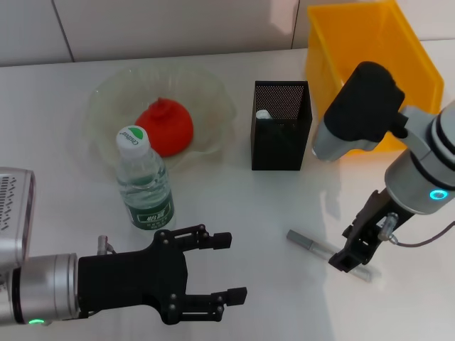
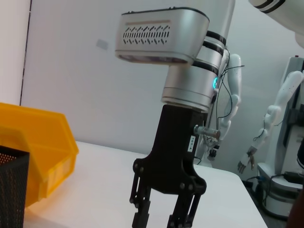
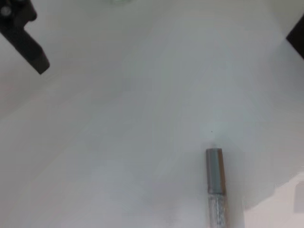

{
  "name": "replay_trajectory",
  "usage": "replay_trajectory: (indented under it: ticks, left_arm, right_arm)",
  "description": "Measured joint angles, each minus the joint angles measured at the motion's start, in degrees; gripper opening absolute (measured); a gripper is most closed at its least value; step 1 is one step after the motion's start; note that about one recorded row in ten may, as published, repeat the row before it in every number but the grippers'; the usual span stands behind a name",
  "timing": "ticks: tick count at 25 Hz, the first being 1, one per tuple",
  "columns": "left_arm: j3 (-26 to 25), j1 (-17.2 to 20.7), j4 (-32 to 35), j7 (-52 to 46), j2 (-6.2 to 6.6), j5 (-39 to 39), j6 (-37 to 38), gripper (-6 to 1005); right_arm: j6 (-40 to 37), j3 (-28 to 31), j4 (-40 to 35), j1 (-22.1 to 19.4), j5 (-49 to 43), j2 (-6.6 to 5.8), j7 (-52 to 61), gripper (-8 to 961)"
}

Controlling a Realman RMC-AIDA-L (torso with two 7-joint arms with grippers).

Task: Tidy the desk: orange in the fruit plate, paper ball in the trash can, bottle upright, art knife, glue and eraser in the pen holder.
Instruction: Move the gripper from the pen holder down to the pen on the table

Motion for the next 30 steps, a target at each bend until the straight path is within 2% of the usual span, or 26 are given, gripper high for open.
replay_trajectory:
  ticks: [9,30]
  left_arm:
    - [-0.02,-0.13,0.00,0.00,0.06,0.00,0.01,802]
    - [0.00,-0.13,0.00,0.00,0.06,-0.01,0.21,802]
  right_arm:
    - [3.11,-1.95,4.39,1.56,-0.07,0.01,-0.04,516]
    - [5.23,-4.17,8.00,3.29,-0.18,0.23,0.81,422]
